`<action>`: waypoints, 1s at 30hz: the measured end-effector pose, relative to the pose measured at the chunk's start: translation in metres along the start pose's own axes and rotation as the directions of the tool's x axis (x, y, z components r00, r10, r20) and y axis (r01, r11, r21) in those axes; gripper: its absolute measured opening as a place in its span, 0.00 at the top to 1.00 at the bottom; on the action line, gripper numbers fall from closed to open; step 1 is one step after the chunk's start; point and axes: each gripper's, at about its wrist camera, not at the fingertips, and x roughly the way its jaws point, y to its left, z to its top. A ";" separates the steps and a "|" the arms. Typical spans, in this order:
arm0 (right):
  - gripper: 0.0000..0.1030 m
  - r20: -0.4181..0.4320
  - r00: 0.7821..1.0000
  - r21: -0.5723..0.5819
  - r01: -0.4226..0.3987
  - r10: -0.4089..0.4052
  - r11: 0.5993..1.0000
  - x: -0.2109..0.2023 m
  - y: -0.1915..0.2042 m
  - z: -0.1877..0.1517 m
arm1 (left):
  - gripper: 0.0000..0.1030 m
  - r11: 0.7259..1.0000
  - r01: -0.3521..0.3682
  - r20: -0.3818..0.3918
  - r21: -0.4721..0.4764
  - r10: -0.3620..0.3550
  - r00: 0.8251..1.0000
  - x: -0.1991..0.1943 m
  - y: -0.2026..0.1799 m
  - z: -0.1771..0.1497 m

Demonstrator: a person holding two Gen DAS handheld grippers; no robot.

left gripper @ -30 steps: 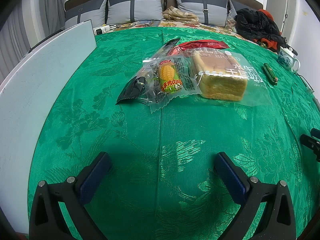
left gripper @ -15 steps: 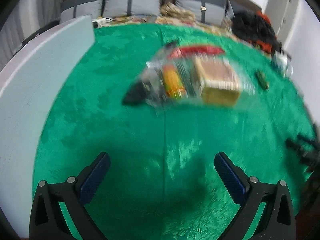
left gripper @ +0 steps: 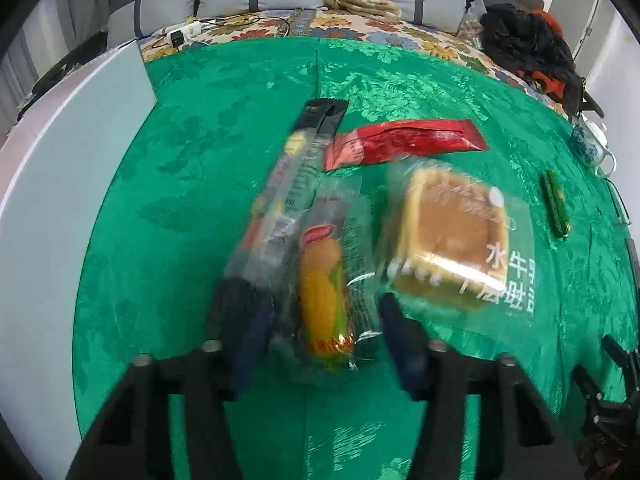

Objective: Organize snacks

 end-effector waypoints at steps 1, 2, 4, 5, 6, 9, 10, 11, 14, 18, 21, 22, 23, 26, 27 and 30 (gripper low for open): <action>0.10 0.000 1.000 -0.001 -0.001 0.001 1.000 0.000 0.000 0.000 | 0.64 1.000 0.013 -0.002 0.005 -0.013 1.000 -0.001 0.002 -0.005; 0.10 -0.002 1.000 -0.001 -0.001 0.001 1.000 0.000 0.000 0.001 | 0.66 1.000 0.002 -0.004 0.022 -0.001 1.000 -0.004 0.005 -0.014; 0.10 -0.004 1.000 -0.001 -0.001 0.001 1.000 0.000 0.000 0.001 | 0.72 0.999 0.008 -0.014 0.036 -0.008 1.000 -0.010 0.010 -0.029; 0.10 -0.004 1.000 -0.001 -0.001 0.001 1.000 0.000 0.000 0.001 | 0.72 0.999 0.013 -0.010 0.042 -0.012 1.000 -0.019 0.014 -0.041; 0.10 -0.003 1.000 -0.001 -0.001 0.001 1.000 0.000 0.000 0.001 | 0.72 0.999 0.009 -0.002 0.052 -0.009 1.000 -0.026 0.017 -0.049; 0.10 -0.003 1.000 -0.001 -0.001 0.001 1.000 0.000 0.000 0.001 | 0.67 0.996 0.051 -0.032 0.076 -0.048 0.998 -0.047 0.027 -0.075; 0.10 -0.003 1.000 -0.001 0.000 0.000 1.000 0.000 0.000 0.001 | 0.52 0.995 0.059 -0.042 0.080 -0.055 0.998 -0.048 0.030 -0.078; 0.10 -0.003 1.000 0.001 0.001 -0.001 1.000 0.000 0.000 0.002 | 0.34 0.994 0.051 -0.044 0.092 -0.048 0.998 -0.052 0.031 -0.083; 0.10 0.002 1.000 0.004 0.002 -0.002 1.000 0.000 0.001 0.001 | 0.22 0.986 -0.013 0.012 0.163 0.012 1.000 -0.062 0.026 -0.090; 0.10 0.014 1.000 0.007 0.004 -0.004 1.000 -0.001 0.001 -0.001 | 0.22 0.988 0.014 0.020 0.155 -0.017 1.000 -0.057 0.016 -0.076; 0.10 0.020 1.000 0.008 0.005 -0.005 1.000 -0.001 0.001 -0.002 | 0.22 0.990 0.055 0.034 0.131 -0.060 0.998 -0.050 0.001 -0.059; 0.10 0.020 1.000 0.008 0.005 -0.005 1.000 -0.001 0.001 -0.002 | 0.22 0.989 0.063 0.029 0.135 -0.067 0.997 -0.046 -0.005 -0.055; 0.10 0.019 1.000 0.007 0.005 -0.005 1.000 -0.001 0.001 -0.002 | 0.22 0.985 0.063 0.009 0.158 -0.065 0.998 -0.038 -0.015 -0.049; 0.10 0.018 1.000 0.006 0.004 -0.004 1.000 -0.001 0.001 -0.002 | 0.23 0.971 0.012 -0.068 0.238 0.004 0.998 -0.008 -0.038 -0.041; 0.10 0.018 1.000 0.006 0.004 -0.004 1.000 -0.001 0.001 -0.002 | 0.29 0.967 -0.008 -0.077 0.254 0.028 0.997 -0.002 -0.041 -0.041; 0.10 0.018 1.000 0.002 0.000 0.000 1.000 -0.001 0.001 -0.003 | 0.66 0.971 0.009 -0.038 0.237 0.000 0.999 -0.011 -0.041 -0.042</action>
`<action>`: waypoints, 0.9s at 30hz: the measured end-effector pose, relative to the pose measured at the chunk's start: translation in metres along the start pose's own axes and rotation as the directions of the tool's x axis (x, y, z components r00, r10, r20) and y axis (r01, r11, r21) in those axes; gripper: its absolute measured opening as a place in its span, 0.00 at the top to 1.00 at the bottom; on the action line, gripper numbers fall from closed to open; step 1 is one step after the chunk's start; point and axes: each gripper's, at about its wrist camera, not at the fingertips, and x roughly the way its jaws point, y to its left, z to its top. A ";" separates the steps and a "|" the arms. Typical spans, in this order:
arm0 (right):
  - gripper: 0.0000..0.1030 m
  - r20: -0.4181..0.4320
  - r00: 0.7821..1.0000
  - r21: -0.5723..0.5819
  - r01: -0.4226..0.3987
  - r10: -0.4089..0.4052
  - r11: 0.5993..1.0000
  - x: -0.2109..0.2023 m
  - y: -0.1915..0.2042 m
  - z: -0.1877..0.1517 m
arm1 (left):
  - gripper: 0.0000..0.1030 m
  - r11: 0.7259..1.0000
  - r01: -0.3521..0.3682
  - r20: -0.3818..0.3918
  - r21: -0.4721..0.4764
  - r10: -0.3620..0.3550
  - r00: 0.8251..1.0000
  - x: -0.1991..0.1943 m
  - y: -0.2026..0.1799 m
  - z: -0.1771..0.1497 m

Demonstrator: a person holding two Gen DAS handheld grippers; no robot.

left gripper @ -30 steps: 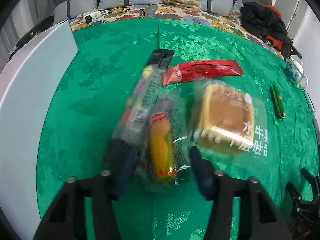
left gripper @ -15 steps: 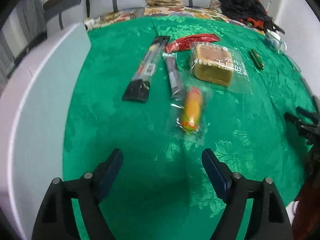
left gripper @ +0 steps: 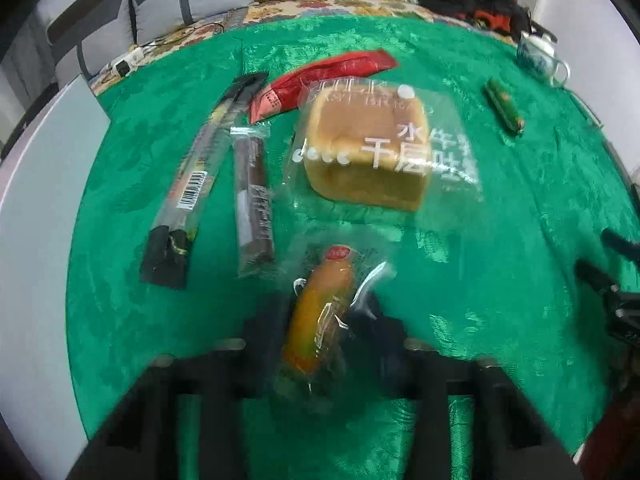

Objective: Organize snacks

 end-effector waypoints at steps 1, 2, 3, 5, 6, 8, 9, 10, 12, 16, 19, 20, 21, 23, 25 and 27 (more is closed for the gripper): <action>0.10 0.000 1.000 -0.001 -0.001 0.001 1.000 0.000 0.000 0.000 | 0.73 1.000 -0.007 0.003 0.003 0.007 1.000 -0.003 -0.001 -0.003; 0.10 -0.001 1.000 -0.001 -0.001 0.001 1.000 0.000 0.000 0.000 | 0.74 1.000 -0.012 0.012 0.009 0.012 1.000 -0.010 -0.002 -0.008; 0.10 -0.003 1.000 -0.001 -0.001 0.001 1.000 0.000 0.000 0.000 | 0.74 1.000 -0.021 0.020 0.011 0.021 1.000 -0.017 -0.002 -0.014; 0.10 -0.008 1.000 0.000 -0.001 0.001 1.000 0.001 0.000 0.001 | 0.74 1.000 -0.022 0.049 -0.006 0.022 0.999 -0.033 0.001 -0.028; 0.10 -0.007 1.000 0.000 -0.001 0.001 1.000 0.001 0.000 0.001 | 0.74 0.999 -0.019 0.063 -0.028 0.021 0.998 -0.041 0.004 -0.035; 0.10 -0.003 1.000 0.000 -0.001 0.001 1.000 0.000 0.000 0.001 | 0.77 0.996 0.013 0.079 -0.090 -0.006 0.997 -0.051 0.015 -0.045; 0.10 0.001 1.000 0.000 -0.001 0.001 1.000 0.000 0.000 0.000 | 0.77 0.992 0.025 0.085 -0.120 -0.015 0.996 -0.053 0.020 -0.050; 0.10 0.005 1.000 0.000 -0.001 0.001 1.000 0.000 -0.001 0.000 | 0.77 0.989 0.028 0.093 -0.145 -0.015 0.996 -0.055 0.025 -0.053; 0.10 0.012 1.000 0.000 0.000 0.000 1.000 0.000 -0.001 0.000 | 0.78 0.984 0.032 0.103 -0.176 -0.014 0.995 -0.053 0.031 -0.061; 0.10 0.026 1.000 0.003 0.001 -0.001 1.000 0.000 0.000 -0.002 | 0.78 0.971 0.070 0.121 -0.228 -0.043 0.992 -0.048 0.040 -0.067; 0.10 0.028 1.000 0.003 0.001 -0.001 1.000 0.000 0.000 -0.001 | 0.78 0.952 0.117 0.128 -0.284 -0.084 0.988 -0.044 0.051 -0.066; 0.10 0.028 1.000 0.003 0.001 -0.001 1.000 0.000 -0.001 -0.001 | 0.79 0.942 0.136 0.128 -0.307 -0.101 0.987 -0.043 0.058 -0.066; 0.10 0.028 1.000 0.003 0.001 -0.001 1.000 -0.001 -0.001 -0.002 | 0.79 0.934 0.144 0.125 -0.326 -0.109 0.986 -0.041 0.064 -0.066; 0.10 0.028 1.000 0.003 0.000 -0.001 1.000 0.000 -0.001 -0.001 | 0.78 0.927 0.136 0.110 -0.350 -0.103 0.989 -0.038 0.072 -0.068; 0.10 0.028 1.000 0.003 0.000 0.000 1.000 -0.001 -0.001 -0.002 | 0.74 0.926 0.113 0.090 -0.361 -0.086 0.992 -0.035 0.078 -0.070; 0.10 0.027 1.000 0.003 0.000 0.000 1.000 -0.001 -0.001 -0.002 | 0.62 0.923 0.099 0.063 -0.372 -0.082 0.995 -0.030 0.085 -0.072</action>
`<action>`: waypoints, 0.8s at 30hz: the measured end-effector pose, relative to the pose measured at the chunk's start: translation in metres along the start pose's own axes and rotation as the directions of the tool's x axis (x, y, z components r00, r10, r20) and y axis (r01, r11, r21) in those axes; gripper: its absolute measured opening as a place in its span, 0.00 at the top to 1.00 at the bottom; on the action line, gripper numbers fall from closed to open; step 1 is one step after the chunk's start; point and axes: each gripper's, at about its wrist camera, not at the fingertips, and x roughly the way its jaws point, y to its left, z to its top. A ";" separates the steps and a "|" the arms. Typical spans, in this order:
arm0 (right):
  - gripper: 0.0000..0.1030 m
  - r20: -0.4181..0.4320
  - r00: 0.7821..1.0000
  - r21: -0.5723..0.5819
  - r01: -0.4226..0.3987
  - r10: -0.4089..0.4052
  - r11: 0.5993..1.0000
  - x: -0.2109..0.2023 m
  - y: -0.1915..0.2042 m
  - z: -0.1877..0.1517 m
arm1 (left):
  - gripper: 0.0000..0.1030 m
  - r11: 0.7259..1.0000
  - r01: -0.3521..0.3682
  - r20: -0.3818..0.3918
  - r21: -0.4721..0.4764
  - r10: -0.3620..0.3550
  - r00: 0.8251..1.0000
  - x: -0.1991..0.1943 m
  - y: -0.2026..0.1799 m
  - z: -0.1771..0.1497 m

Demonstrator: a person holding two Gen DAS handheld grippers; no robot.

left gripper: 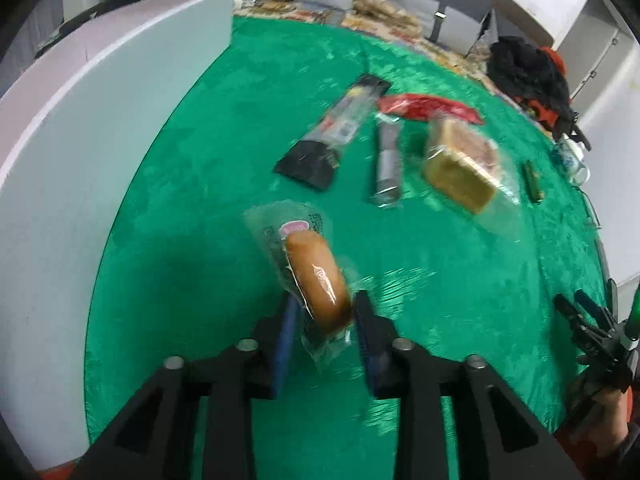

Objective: Organize snacks

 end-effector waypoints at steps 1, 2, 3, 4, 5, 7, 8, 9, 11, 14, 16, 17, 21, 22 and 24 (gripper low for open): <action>0.10 0.000 1.000 0.000 0.000 0.000 1.000 0.000 0.000 0.000 | 0.51 1.000 -0.007 -0.005 -0.005 0.007 1.000 0.001 0.003 -0.001; 0.10 0.000 1.000 0.000 0.000 0.000 1.000 0.000 0.000 0.000 | 0.42 1.000 -0.020 -0.002 -0.008 0.020 1.000 0.002 0.006 -0.001; 0.10 0.000 1.000 0.000 0.000 0.000 1.000 0.000 0.000 0.000 | 0.39 1.000 -0.029 0.001 -0.007 0.029 1.000 0.002 0.006 -0.001; 0.10 0.000 1.000 0.000 0.000 0.000 1.000 0.000 0.000 0.000 | 0.35 0.999 -0.036 0.002 -0.006 0.036 0.999 0.003 0.007 -0.002; 0.10 0.000 1.000 0.000 0.000 0.000 1.000 0.000 0.000 0.000 | 0.32 0.999 -0.038 0.000 -0.006 0.038 0.999 0.004 0.008 -0.003; 0.10 0.001 1.000 0.000 0.000 0.000 1.000 0.000 0.000 0.000 | 0.30 0.999 -0.038 -0.002 -0.001 0.038 0.999 0.006 0.008 -0.003; 0.10 0.001 1.000 0.000 0.000 0.000 1.000 0.000 0.000 0.000 | 0.26 0.999 -0.040 0.000 0.006 0.040 0.999 0.005 0.008 -0.003; 0.10 0.001 1.000 0.000 0.000 0.000 1.000 0.000 0.000 0.000 | 0.25 0.999 -0.042 -0.002 0.011 0.042 0.999 0.006 0.007 -0.003; 0.10 0.001 1.000 0.000 0.000 0.000 1.000 0.000 0.000 0.000 | 0.23 0.999 -0.046 -0.003 0.028 0.046 0.999 0.007 0.005 -0.003; 0.10 0.001 1.000 0.000 0.000 0.000 1.000 0.000 0.001 0.000 | 0.23 0.997 -0.052 -0.003 0.048 0.053 0.999 0.008 0.004 -0.004; 0.10 0.001 1.000 0.000 0.000 0.000 1.000 0.000 0.001 0.000 | 0.22 0.997 -0.051 -0.002 0.056 0.051 0.999 0.008 0.004 -0.005; 0.10 0.001 1.000 0.000 0.000 0.000 1.000 0.000 0.001 0.000 | 0.22 0.997 -0.050 -0.002 0.059 0.050 0.999 0.008 0.004 -0.005; 0.10 0.001 1.000 0.000 0.000 0.000 1.000 0.000 0.001 0.000 | 0.22 0.996 -0.051 -0.003 0.069 0.051 0.999 0.008 0.003 -0.004; 0.10 0.001 1.000 0.000 -0.001 0.001 1.000 0.000 0.001 0.000 | 0.22 0.996 -0.053 -0.003 0.072 0.053 0.999 0.008 0.002 -0.004; 0.10 0.001 1.000 0.000 -0.001 0.001 1.000 0.000 0.001 0.000 | 0.22 0.995 -0.056 -0.004 0.078 0.057 0.998 0.009 0.001 -0.004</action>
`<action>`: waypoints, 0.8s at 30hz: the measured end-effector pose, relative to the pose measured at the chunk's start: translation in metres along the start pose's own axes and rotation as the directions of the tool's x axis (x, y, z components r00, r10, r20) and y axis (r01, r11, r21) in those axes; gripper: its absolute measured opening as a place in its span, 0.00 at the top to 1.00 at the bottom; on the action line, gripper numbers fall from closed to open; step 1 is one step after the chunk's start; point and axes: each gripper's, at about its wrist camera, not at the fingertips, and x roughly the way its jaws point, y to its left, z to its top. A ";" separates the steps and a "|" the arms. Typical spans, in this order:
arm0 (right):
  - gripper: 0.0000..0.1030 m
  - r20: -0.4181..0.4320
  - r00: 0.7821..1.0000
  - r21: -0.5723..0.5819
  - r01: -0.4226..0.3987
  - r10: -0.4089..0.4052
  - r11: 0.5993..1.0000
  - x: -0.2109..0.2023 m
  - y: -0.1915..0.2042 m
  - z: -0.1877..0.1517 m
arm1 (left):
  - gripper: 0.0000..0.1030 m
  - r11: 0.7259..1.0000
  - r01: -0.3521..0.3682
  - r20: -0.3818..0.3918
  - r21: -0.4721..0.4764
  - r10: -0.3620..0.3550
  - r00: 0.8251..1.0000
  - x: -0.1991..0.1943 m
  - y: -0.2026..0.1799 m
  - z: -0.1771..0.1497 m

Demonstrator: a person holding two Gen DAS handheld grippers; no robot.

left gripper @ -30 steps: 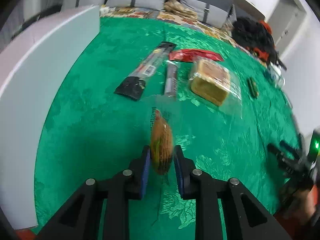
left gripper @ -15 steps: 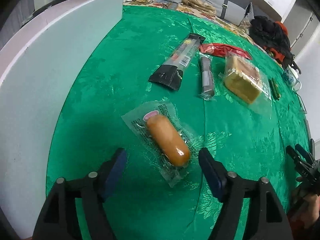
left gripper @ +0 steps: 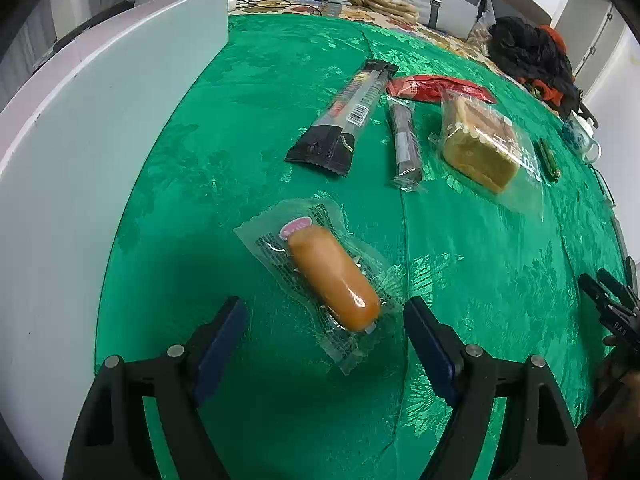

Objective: Organize snacks

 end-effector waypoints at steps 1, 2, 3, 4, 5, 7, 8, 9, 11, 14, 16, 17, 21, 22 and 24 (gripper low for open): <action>0.10 0.000 1.000 0.000 0.000 0.000 1.000 0.000 0.000 0.000 | 0.21 1.000 -0.003 -0.001 0.005 0.003 1.000 0.000 -0.001 0.000; 0.10 0.000 1.000 0.000 0.000 0.000 1.000 0.000 0.000 0.000 | 0.21 1.000 -0.006 -0.002 0.008 0.006 1.000 0.000 -0.001 0.000; 0.10 0.000 1.000 0.000 0.000 0.000 1.000 0.000 0.000 0.000 | 0.21 1.000 -0.007 -0.003 0.010 0.007 1.000 0.000 -0.001 0.000; 0.10 0.000 1.000 0.000 0.000 0.000 1.000 0.000 0.000 0.000 | 0.21 1.000 -0.008 -0.003 0.011 0.008 1.000 0.000 -0.002 0.000; 0.10 0.000 1.000 0.000 0.000 0.000 1.000 0.000 0.000 0.000 | 0.21 1.000 -0.008 -0.003 0.012 0.008 1.000 0.001 -0.002 0.000; 0.10 0.000 1.000 0.000 0.000 0.000 1.000 0.000 0.000 0.000 | 0.21 1.000 -0.008 -0.004 0.014 0.008 1.000 0.001 -0.002 0.000; 0.10 0.000 1.000 0.000 0.000 0.000 1.000 0.000 0.000 0.000 | 0.20 1.000 -0.007 -0.005 0.018 0.007 1.000 0.001 -0.002 0.000; 0.10 0.000 1.000 0.000 0.000 0.000 1.000 0.000 0.000 0.000 | 0.20 1.000 -0.007 -0.007 0.020 0.007 1.000 0.001 -0.002 0.000; 0.10 0.000 1.000 0.000 0.000 0.000 1.000 0.000 0.000 0.000 | 0.19 1.000 -0.005 -0.010 0.023 0.005 1.000 0.001 -0.002 0.001; 0.10 0.000 1.000 0.000 0.000 0.000 1.000 0.000 0.000 0.000 | 0.19 1.000 0.004 -0.012 0.025 -0.004 1.000 0.002 -0.001 0.001; 0.10 0.000 1.000 0.000 0.000 0.000 1.000 0.000 0.000 0.000 | 0.19 1.000 0.005 -0.014 0.027 -0.005 1.000 0.002 -0.001 0.001; 0.10 0.000 1.000 0.000 0.000 0.000 1.000 0.000 0.000 0.000 | 0.19 1.000 0.001 -0.016 0.030 -0.001 1.000 0.002 -0.002 0.001; 0.10 0.000 1.000 0.000 0.000 0.000 1.000 0.000 0.000 0.000 | 0.21 0.998 -0.033 -0.023 0.059 0.035 0.999 0.005 -0.008 0.003; 0.10 0.001 1.000 0.000 -0.001 0.001 1.000 0.000 0.000 0.000 | 0.34 0.997 -0.045 -0.016 0.066 0.046 0.999 0.004 -0.010 0.002; 0.10 0.001 1.000 0.000 -0.001 0.001 1.000 0.000 0.000 0.000 | 0.68 0.997 -0.024 0.000 0.066 0.024 1.000 0.000 -0.012 0.003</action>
